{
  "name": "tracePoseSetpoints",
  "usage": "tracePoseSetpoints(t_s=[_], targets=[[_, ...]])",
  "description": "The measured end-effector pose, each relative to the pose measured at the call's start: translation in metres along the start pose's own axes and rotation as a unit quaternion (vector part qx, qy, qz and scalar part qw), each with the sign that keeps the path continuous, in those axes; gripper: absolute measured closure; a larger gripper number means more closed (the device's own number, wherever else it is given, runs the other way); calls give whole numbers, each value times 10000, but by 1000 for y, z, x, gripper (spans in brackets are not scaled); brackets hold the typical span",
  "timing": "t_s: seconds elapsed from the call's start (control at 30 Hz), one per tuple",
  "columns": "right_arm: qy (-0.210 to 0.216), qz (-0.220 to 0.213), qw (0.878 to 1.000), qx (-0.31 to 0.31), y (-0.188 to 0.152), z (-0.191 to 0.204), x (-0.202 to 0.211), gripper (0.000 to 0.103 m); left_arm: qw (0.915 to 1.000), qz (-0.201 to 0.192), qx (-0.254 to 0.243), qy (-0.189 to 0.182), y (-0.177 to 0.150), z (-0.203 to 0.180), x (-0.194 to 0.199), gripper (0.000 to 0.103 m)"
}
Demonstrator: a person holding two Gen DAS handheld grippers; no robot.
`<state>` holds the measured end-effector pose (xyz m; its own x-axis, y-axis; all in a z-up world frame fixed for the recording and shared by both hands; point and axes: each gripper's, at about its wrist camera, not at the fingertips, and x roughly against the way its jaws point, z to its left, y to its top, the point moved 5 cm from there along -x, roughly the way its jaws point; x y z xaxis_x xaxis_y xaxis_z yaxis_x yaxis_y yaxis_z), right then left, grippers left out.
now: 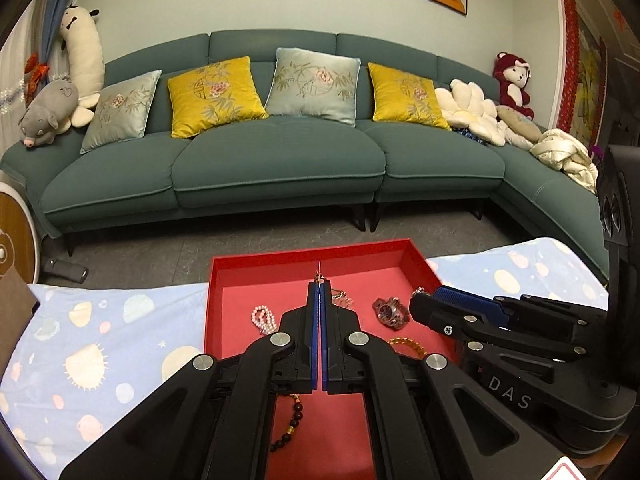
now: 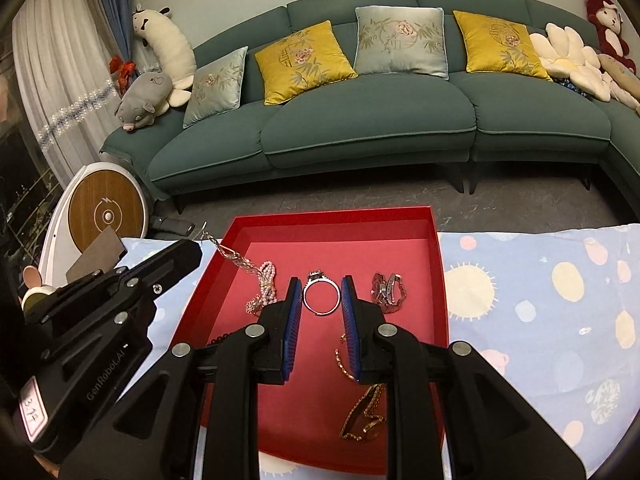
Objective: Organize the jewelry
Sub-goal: 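Carry the ring and hook earring into the red box and open both tools, then withdraw both open tools from the box over the gold hoop earrings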
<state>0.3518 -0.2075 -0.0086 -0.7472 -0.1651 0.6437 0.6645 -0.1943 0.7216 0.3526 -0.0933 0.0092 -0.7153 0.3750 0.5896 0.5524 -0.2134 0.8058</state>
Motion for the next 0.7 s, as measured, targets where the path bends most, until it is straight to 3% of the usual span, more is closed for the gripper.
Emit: tracePoseSetpoints(t_s=[0.23, 0.5, 0.63, 0.7], targets=[[-43, 243, 9997, 16, -9, -3, -36, 84, 9995, 268, 128, 124, -12, 8, -29, 103], [-36, 254, 9997, 63, -11, 2, -50, 84, 9990, 338, 119, 269, -17, 14, -39, 103], [-3, 223, 9996, 146, -9, 5, -52, 82, 9985, 364, 127, 390, -17, 15, -38, 89], [3, 154, 9998, 141, -8, 4, -48, 82, 9986, 279, 250, 382, -13, 19, -32, 72]])
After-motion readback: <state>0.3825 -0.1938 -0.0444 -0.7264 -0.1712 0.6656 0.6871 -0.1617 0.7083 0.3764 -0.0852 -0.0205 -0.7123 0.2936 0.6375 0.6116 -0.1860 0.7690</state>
